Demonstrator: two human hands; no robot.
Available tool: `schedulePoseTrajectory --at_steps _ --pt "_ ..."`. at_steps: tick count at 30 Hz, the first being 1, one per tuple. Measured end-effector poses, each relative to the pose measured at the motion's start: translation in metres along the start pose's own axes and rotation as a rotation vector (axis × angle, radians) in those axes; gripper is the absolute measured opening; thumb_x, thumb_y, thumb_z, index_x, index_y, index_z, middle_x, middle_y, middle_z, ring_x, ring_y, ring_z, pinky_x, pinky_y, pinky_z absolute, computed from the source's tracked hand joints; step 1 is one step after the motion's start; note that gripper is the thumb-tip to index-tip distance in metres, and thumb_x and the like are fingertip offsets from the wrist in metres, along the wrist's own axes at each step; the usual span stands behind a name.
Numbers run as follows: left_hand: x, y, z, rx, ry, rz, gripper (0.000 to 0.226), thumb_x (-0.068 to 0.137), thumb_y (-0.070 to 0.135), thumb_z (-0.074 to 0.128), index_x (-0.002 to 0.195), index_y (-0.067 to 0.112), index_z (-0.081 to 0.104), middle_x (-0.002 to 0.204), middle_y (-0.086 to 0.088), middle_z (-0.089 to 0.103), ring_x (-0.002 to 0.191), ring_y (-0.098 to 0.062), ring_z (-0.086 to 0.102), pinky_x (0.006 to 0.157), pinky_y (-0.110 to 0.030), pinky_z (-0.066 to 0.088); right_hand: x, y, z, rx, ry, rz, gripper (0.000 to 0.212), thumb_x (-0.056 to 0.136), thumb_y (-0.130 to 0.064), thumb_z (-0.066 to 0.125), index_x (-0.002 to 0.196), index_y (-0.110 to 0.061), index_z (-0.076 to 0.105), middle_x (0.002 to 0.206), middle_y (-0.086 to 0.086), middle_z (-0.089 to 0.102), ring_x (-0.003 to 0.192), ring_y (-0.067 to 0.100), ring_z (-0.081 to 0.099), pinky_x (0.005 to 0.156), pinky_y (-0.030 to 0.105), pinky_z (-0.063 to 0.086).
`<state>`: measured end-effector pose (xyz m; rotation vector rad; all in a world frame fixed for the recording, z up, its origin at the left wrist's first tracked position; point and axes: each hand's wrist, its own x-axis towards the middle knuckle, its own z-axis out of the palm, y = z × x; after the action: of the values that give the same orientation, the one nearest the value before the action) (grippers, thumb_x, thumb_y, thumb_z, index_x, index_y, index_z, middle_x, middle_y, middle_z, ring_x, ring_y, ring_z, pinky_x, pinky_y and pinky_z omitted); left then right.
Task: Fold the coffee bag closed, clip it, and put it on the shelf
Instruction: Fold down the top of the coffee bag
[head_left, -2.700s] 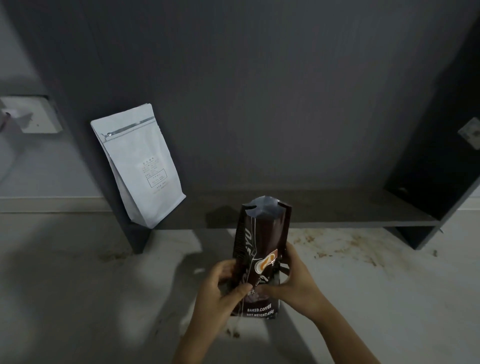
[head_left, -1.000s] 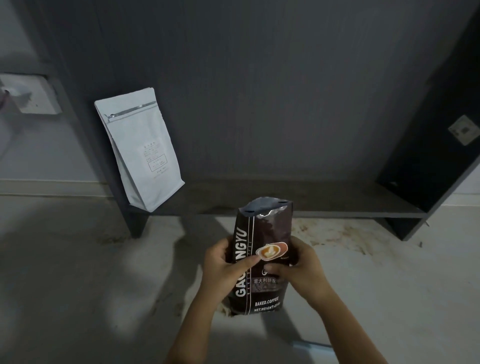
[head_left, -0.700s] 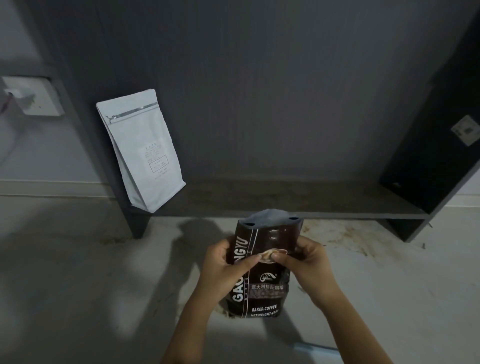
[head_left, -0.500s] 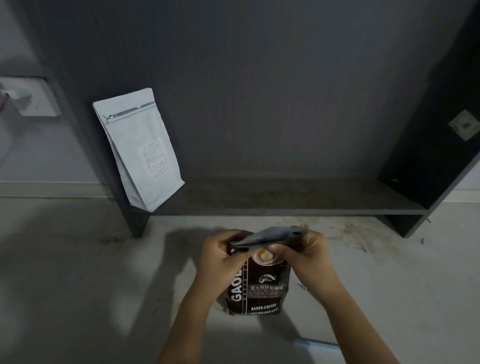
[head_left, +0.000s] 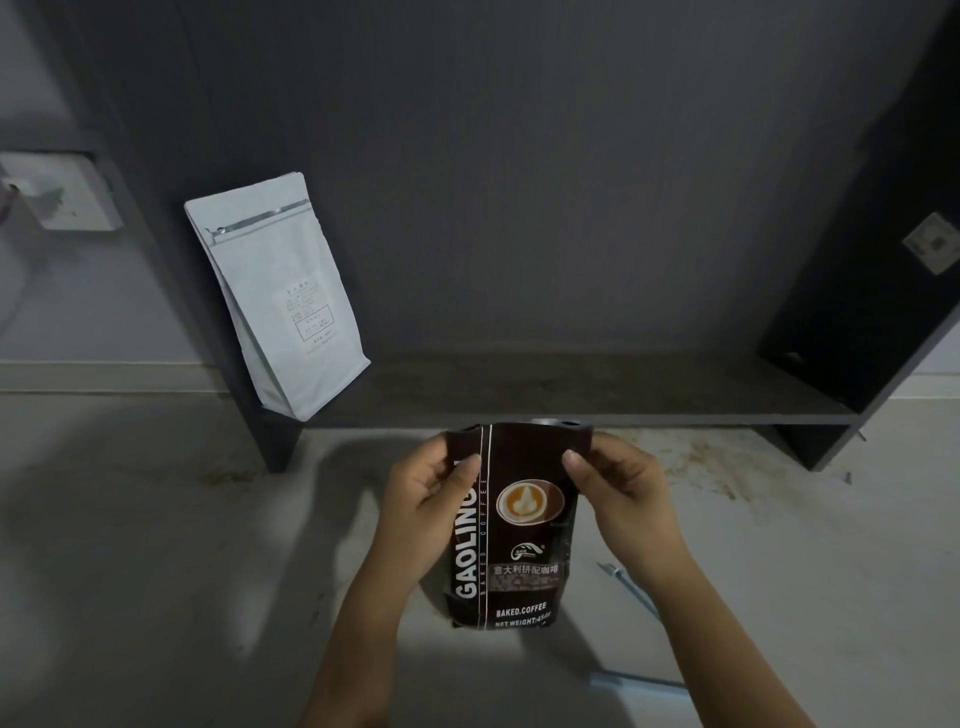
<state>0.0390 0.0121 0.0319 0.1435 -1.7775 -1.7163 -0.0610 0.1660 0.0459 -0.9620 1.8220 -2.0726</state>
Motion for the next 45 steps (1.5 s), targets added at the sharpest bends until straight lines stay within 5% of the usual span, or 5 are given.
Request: schedulePoseTrajectory --at_steps 13,18,28,36,45 --pt "0.001 0.006 -0.001 0.014 -0.012 0.085 0.031 0.094 0.009 0.045 0.071 0.018 0.062 0.057 0.02 0.061 0.052 0.008 0.052 0.05 -0.003 0.039 0.002 -0.011 -0.002 0.072 0.053 -0.034 0.022 0.082 -0.025 0.053 0.079 -0.022 0.074 0.074 -0.007 0.075 0.071 0.007 0.068 0.064 0.016 0.055" --pt "-0.001 0.009 -0.005 0.01 0.022 0.072 0.026 0.085 0.005 0.057 0.102 0.022 0.068 0.092 0.009 0.077 0.086 -0.008 0.072 0.073 -0.014 0.054 -0.001 -0.009 -0.003 0.14 0.079 -0.007 0.023 0.076 -0.017 0.059 0.091 -0.027 0.073 0.075 -0.008 0.072 0.076 0.014 0.066 0.069 0.019 0.057" --pt "-0.005 0.002 -0.014 -0.057 -0.163 -0.025 0.035 0.069 -0.017 0.05 0.07 0.011 0.072 0.102 -0.001 0.076 0.104 -0.02 0.067 0.084 -0.02 0.052 -0.006 0.0 -0.017 0.19 -0.032 0.126 0.049 0.081 0.014 0.035 0.06 -0.013 0.071 0.085 0.002 0.076 0.093 0.02 0.067 0.078 0.028 0.049" --pt "-0.009 -0.005 -0.022 0.04 -0.249 -0.145 0.023 0.078 0.034 0.058 0.071 0.016 0.071 0.106 0.005 0.073 0.104 -0.01 0.065 0.088 -0.017 0.047 -0.012 0.005 -0.02 0.157 -0.154 0.271 0.044 0.072 -0.015 0.064 0.114 -0.019 0.057 0.108 0.005 0.071 0.1 0.02 0.066 0.079 0.028 0.058" --pt "-0.012 -0.021 -0.014 0.222 -0.033 -0.182 0.057 0.069 -0.003 0.077 0.094 0.039 0.048 0.086 0.001 0.077 0.081 -0.013 0.073 0.071 -0.024 0.055 -0.011 0.02 -0.016 -0.045 -0.092 0.284 0.056 0.073 0.013 0.066 0.116 -0.02 0.053 0.094 0.019 0.067 0.086 0.023 0.068 0.075 0.03 0.058"
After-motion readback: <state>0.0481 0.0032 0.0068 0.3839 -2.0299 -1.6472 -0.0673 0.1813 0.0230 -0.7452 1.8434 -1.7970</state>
